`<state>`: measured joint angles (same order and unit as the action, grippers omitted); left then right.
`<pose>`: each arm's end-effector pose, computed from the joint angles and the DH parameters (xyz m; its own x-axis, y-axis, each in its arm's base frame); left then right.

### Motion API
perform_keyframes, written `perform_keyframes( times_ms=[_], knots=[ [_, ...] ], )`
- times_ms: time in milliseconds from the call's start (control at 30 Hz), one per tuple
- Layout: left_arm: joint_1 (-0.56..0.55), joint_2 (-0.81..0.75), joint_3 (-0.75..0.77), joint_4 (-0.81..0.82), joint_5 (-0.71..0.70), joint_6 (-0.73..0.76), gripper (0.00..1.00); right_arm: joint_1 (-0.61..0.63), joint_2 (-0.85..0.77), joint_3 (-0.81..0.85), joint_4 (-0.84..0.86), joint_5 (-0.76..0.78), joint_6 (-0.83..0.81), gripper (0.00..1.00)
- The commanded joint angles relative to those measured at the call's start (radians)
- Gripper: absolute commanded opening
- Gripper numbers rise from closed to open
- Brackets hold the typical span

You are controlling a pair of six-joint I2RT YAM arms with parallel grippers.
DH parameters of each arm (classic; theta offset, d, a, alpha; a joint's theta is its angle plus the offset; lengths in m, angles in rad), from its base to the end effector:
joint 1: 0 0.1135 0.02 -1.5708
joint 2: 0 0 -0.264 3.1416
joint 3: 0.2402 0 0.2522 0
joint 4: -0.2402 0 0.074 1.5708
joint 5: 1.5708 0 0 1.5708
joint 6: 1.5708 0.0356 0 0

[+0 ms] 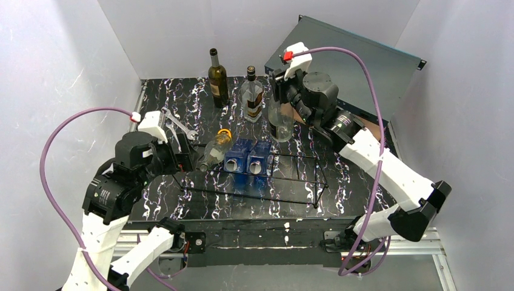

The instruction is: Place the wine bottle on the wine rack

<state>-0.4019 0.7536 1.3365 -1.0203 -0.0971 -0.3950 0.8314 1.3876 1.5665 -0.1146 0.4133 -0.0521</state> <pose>0.0916 -0.0352 0.4327 -0.4785 -0.2128 -0.8519 0.1347 0.9409 -0.3107 0.2186 0.2184 0.4826 0.0644 -0.0001 -0.9979 -0.4038 0.9145 -0.0262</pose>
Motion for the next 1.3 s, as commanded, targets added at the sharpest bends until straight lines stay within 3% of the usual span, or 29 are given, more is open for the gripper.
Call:
perform_keyframes(
  times_ms=[0,533,1100,1267],
  knots=[
    [-0.003,0.022,0.009,0.026,0.017,-0.007,0.98,0.000,-0.083,-0.012,0.176,0.017,-0.028,0.01],
    [-0.003,0.020,-0.010,0.032,0.020,-0.014,0.98,-0.002,-0.110,-0.237,0.266,0.032,-0.023,0.01],
    [-0.002,0.038,-0.030,0.052,0.041,-0.026,0.98,-0.005,-0.192,-0.322,0.235,0.076,0.007,0.01],
    [-0.002,0.045,-0.036,0.064,0.051,-0.029,0.98,-0.005,-0.237,-0.417,0.295,0.022,0.006,0.01]
  ],
)
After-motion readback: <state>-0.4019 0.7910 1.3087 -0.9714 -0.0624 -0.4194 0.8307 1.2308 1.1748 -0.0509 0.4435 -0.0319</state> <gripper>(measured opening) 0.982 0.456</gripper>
